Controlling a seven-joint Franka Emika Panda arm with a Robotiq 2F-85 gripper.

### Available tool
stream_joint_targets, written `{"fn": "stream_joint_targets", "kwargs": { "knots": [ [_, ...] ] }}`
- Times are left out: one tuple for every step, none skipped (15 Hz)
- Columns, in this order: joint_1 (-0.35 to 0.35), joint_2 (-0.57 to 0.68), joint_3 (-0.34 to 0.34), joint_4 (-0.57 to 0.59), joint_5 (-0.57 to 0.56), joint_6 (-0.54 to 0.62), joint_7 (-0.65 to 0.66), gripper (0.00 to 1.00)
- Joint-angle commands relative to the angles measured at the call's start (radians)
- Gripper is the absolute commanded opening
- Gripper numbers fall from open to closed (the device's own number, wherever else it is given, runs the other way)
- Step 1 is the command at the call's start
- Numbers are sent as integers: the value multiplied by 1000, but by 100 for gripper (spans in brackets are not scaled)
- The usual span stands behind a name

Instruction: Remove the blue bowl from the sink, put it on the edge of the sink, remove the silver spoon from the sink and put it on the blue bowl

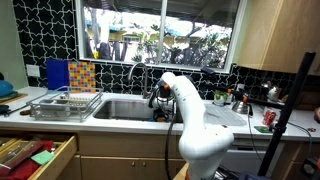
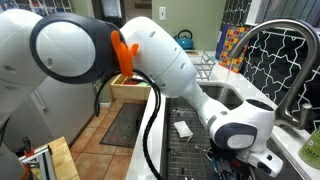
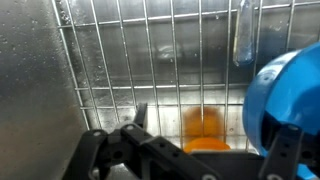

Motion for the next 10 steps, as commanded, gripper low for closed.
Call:
{"fn": "stream_joint_targets", "kwargs": {
  "knots": [
    [-44, -2, 46, 13, 54, -11, -36, 100],
    [-52, -11, 59, 8, 70, -6, -49, 100],
    [-65, -21, 78, 7, 89, -6, -74, 100],
    [-71, -27, 89, 7, 103, -1, -94, 100],
    [-74, -33, 95, 10, 107, -15, -113, 100],
    [-91, -38, 116, 19, 128, -47, -142, 100],
    [-101, -46, 131, 16, 149, -46, -158, 100],
    [-105, -50, 138, 16, 162, -50, -171, 100],
    [-110, -57, 147, 13, 176, -52, -187, 100],
    [-110, -62, 150, 12, 183, -54, -197, 100]
  ]
}}
